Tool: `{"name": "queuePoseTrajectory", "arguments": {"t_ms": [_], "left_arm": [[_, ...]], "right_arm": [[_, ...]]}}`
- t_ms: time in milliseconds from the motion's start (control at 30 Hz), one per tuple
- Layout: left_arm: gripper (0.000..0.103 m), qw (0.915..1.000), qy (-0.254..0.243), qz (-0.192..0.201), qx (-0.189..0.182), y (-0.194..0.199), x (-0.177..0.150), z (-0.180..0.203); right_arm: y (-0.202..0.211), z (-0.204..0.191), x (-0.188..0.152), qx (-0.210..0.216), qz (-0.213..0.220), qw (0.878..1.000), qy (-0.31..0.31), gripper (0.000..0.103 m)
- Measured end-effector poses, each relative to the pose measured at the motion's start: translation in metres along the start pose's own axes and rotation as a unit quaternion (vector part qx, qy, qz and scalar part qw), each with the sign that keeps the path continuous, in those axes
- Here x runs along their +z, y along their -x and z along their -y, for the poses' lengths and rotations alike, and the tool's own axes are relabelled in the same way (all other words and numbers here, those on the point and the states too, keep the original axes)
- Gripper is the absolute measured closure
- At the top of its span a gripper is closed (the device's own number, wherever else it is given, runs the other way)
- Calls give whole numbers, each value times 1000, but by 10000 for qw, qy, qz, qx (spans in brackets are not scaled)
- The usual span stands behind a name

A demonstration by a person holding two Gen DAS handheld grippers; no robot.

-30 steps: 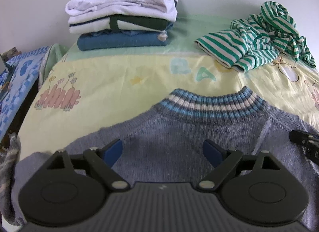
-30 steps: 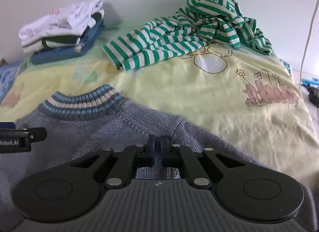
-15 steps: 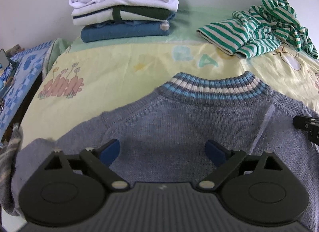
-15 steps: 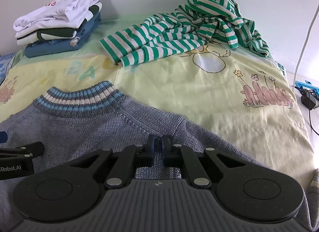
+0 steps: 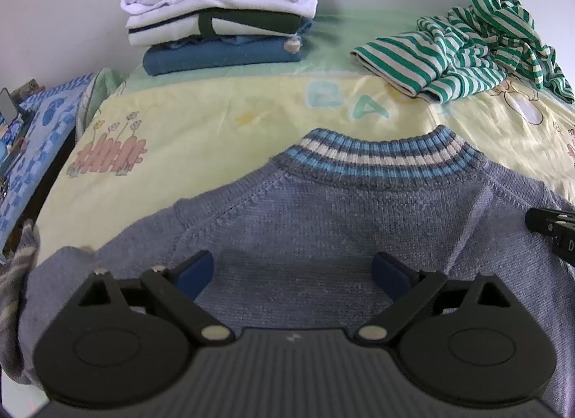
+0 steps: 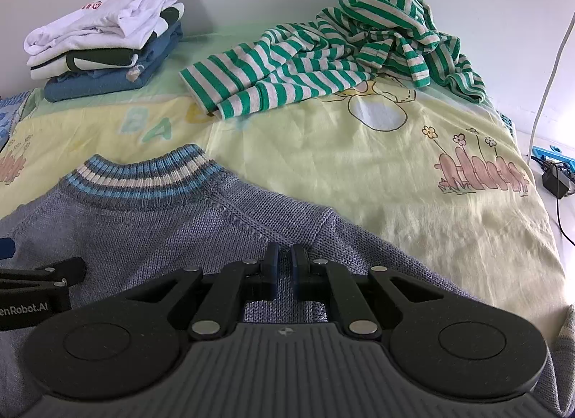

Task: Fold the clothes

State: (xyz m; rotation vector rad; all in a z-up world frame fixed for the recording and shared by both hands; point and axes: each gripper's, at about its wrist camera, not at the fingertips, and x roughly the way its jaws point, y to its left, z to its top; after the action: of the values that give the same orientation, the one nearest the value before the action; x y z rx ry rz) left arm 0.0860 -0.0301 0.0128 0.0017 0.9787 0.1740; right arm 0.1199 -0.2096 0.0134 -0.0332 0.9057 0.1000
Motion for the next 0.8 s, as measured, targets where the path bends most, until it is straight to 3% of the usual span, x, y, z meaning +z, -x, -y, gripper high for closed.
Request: {"name": "queuePoseTrajectory", "arguments": {"t_ms": [700,800], "left_arm": [[4,9987,-261,-93,-429,-5,1,-9],[4,9984,-279,-109,-475,-6,1,-11]], "right_arm": [[4,-1,-1,-379,15,9980,-510,98],[7,0,-2,-544,47,9969,-558,91]]}}
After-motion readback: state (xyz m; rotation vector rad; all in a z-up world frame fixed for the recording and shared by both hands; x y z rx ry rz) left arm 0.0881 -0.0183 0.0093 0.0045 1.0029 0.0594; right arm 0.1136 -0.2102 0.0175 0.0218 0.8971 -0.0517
